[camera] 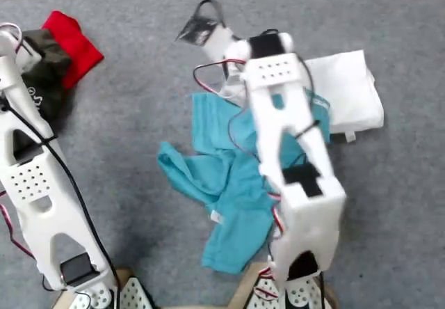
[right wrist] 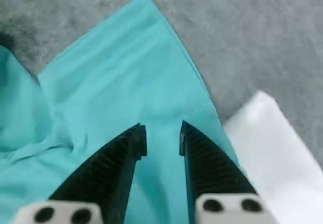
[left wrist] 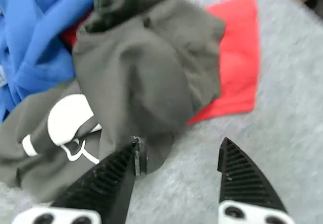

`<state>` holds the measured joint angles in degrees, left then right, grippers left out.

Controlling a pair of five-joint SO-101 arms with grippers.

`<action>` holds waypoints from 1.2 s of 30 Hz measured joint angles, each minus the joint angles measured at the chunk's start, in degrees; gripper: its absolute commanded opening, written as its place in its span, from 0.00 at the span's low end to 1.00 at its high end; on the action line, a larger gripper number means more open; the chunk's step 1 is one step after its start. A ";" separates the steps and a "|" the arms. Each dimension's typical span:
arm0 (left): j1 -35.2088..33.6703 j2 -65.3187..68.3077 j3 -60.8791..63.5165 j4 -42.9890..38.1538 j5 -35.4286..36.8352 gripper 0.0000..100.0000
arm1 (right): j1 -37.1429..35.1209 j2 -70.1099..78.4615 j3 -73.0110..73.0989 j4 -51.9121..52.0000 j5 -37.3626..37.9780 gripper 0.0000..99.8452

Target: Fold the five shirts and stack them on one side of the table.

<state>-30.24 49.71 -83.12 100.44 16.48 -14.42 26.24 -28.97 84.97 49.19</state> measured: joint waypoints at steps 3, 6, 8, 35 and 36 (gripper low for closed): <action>0.00 -2.02 6.24 0.00 -2.55 0.19 | -0.18 8.00 -6.86 -1.41 1.76 0.12; 0.88 -7.74 16.00 0.00 -2.46 0.19 | -0.26 15.47 -14.33 -1.85 2.20 0.12; 2.20 -12.92 25.14 0.00 -1.76 0.20 | -0.26 19.60 -19.16 -1.85 3.08 0.12; 16.26 -32.35 92.75 -28.57 8.18 0.20 | -2.11 46.33 -48.26 3.43 19.16 0.05; 16.26 -32.09 92.75 -28.66 8.18 0.20 | -2.11 46.33 -48.26 3.43 19.16 0.05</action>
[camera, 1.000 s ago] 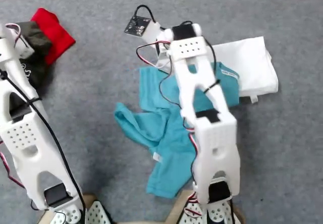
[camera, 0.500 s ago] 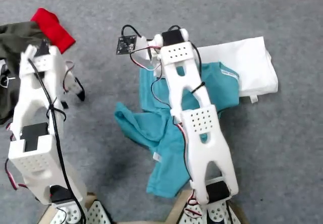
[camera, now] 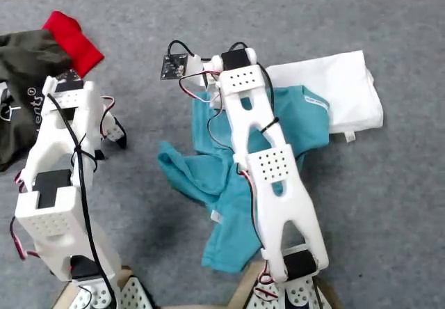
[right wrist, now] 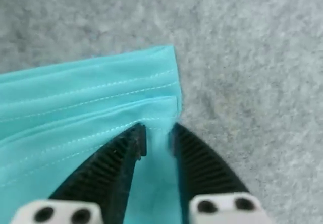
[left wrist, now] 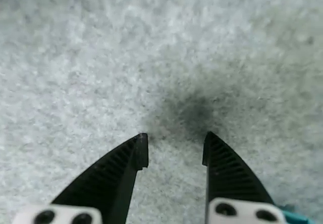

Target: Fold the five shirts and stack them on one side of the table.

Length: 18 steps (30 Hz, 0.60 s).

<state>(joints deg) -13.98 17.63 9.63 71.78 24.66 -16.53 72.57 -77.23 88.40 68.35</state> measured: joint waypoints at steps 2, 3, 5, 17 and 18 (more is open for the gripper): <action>0.00 0.18 0.00 0.00 0.00 0.20 | 0.00 0.00 -0.09 0.00 0.00 0.05; 0.00 0.18 0.00 0.00 0.00 0.20 | 0.00 0.09 -0.35 0.00 0.00 0.05; 0.00 0.26 0.00 0.00 0.09 0.20 | 0.00 0.09 -0.35 0.00 0.00 0.05; 0.00 0.26 0.00 0.00 0.09 0.20 | 1.67 0.35 -7.91 4.84 0.00 0.09; 0.00 0.26 0.00 0.00 0.09 0.20 | 1.67 0.35 -8.35 5.71 0.00 0.09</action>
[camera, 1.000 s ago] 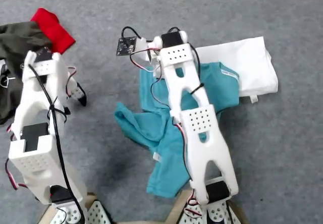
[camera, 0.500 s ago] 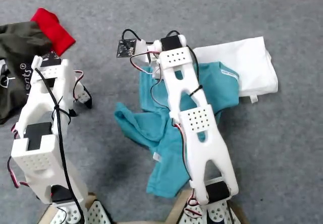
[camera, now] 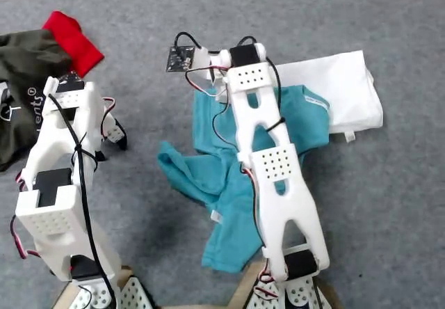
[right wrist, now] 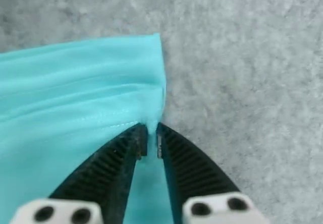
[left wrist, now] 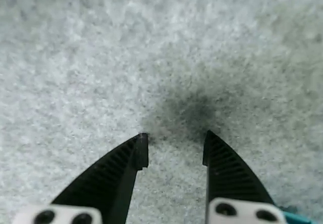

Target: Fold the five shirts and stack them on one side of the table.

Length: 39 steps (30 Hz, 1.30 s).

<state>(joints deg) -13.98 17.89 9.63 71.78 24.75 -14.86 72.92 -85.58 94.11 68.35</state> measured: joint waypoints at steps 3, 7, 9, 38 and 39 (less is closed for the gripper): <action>0.00 0.00 0.00 0.00 0.00 0.20 | 0.00 0.00 -0.09 0.97 0.00 0.09; 0.00 0.00 0.88 -0.53 0.18 0.20 | 0.00 0.00 0.44 1.14 0.00 0.08; 0.00 0.00 0.88 -0.53 0.18 0.20 | 0.00 0.09 0.44 1.14 0.00 0.03; 2.55 -0.18 1.76 -0.70 -2.11 0.20 | 2.29 -13.01 -7.56 2.64 -20.04 0.01; 2.55 -0.18 1.76 -0.70 -2.29 0.20 | 2.81 -14.68 -7.56 1.93 -21.54 0.01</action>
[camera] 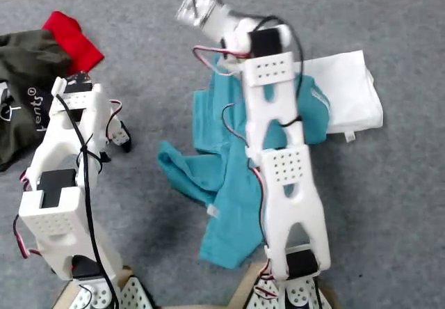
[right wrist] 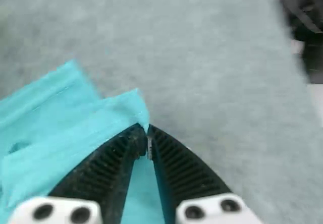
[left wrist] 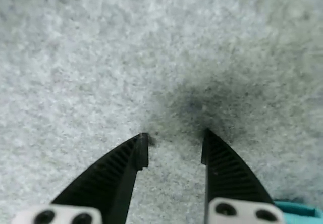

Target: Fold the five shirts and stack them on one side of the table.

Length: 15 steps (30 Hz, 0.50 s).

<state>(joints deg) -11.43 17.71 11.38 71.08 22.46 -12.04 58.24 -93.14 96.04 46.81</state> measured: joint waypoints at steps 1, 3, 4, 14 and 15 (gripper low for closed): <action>0.00 0.00 0.00 0.00 0.00 0.20 | 0.62 -1.67 0.00 -0.88 -1.76 0.01; 0.00 0.00 0.00 0.00 0.00 0.20 | 2.37 -4.92 0.00 -3.08 -5.45 0.01; 0.00 0.00 0.00 0.00 0.00 0.20 | 3.52 -6.59 0.00 -4.13 -7.47 0.01; 11.34 0.09 -9.23 12.40 0.00 0.20 | 16.26 -25.67 -0.26 -6.51 -14.42 0.01; 13.19 0.09 -10.64 13.98 -0.18 0.20 | 17.41 -27.34 -0.26 -6.51 -14.42 0.01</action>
<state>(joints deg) 1.76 17.80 0.75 85.05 22.29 5.36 30.90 -93.41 89.54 32.40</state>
